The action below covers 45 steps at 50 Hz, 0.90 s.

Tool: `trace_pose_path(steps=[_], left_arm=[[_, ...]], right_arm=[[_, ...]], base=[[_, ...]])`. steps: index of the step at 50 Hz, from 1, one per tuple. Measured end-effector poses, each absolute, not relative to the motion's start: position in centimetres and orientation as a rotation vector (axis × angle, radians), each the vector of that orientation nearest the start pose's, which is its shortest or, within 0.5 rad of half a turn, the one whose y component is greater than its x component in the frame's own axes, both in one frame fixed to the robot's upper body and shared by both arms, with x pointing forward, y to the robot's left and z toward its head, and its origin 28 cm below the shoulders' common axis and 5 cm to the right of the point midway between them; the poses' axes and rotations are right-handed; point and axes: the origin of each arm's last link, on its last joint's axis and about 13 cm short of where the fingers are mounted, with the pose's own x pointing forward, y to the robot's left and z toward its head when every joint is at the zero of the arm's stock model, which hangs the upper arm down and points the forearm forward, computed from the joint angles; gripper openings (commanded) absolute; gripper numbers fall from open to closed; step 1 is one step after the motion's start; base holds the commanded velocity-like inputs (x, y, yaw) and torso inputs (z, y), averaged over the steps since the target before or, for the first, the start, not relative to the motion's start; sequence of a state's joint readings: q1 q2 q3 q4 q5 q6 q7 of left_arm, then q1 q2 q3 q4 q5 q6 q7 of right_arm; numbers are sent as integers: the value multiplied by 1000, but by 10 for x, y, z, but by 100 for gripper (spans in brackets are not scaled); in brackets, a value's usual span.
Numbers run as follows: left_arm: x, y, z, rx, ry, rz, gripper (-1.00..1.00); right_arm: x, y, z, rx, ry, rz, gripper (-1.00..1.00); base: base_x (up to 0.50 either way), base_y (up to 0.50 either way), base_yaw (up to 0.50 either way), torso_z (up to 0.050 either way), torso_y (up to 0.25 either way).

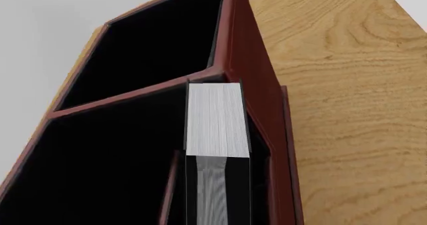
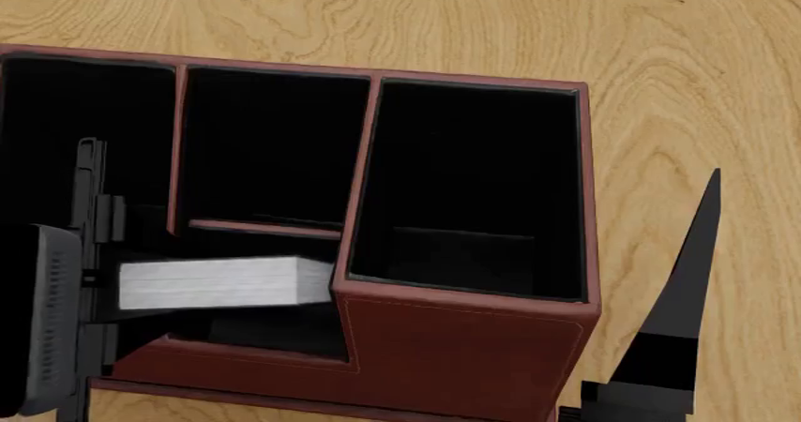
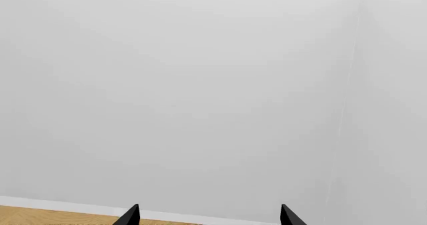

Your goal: Pick up the book and place it in the back compartment of the caddy.

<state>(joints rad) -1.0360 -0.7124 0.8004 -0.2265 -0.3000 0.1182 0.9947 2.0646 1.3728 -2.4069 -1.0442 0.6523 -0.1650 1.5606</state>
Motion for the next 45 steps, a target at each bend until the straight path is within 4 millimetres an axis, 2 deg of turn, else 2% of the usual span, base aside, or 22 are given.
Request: trace_pose_path(steps=[45], left_arm=[[377, 280, 222, 942, -97, -1279, -100]], right_arm=[[127, -139, 237, -203, -616, -185, 100]], base=[[0, 0, 0, 0, 1]])
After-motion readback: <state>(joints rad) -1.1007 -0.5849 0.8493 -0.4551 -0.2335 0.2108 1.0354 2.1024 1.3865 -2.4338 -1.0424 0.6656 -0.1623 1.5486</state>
